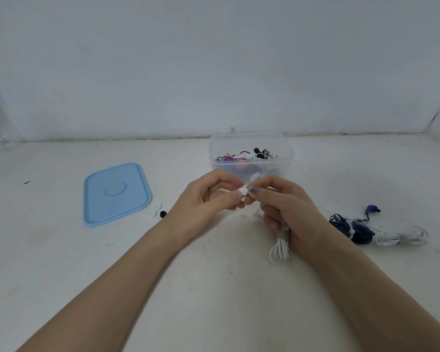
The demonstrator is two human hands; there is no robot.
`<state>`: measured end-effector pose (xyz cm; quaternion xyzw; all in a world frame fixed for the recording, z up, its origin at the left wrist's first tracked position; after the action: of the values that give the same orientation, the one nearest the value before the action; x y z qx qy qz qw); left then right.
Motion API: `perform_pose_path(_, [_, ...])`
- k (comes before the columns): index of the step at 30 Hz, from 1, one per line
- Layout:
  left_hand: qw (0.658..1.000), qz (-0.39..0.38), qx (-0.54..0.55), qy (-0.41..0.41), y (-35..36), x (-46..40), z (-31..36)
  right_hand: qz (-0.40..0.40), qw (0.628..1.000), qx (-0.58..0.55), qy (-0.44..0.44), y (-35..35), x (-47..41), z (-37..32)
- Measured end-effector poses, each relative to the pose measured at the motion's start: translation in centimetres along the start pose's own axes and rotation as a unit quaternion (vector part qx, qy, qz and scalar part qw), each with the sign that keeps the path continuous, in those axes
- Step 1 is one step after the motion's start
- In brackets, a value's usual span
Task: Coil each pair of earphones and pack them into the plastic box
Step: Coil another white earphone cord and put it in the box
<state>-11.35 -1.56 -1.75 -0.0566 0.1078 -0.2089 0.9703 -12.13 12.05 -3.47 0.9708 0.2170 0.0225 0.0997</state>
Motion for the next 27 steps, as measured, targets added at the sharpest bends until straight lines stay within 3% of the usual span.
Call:
perform_pose_path(8, [0.969, -0.026, -0.244, -0.006, 2.3, -0.1, -0.3, 0.018, 1.000, -0.021, 0.003, -0.6, -0.2, 0.3])
perform_pose_path(17, [0.972, 0.002, -0.233, -0.002, 1.8, -0.1, 0.0, 0.012, 1.000, -0.011, -0.003, -0.3, -0.3, 0.0])
perform_pose_path(27, [0.953, -0.034, -0.299, -0.019, 2.5, -0.5, -0.8, -0.001, 1.000, -0.008, -0.003, -0.2, -0.5, 0.1])
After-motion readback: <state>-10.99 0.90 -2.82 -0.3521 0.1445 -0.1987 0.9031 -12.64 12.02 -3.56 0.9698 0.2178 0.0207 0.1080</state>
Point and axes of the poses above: each hand's wrist, its own x-axis away from the middle knuckle, its own y-axis out of the palm, z = x × y, the point moved 10 cm from there along -x, towards the middle knuckle, and after that the axes turned 10 degrees about -z, right-handed, at the moved point
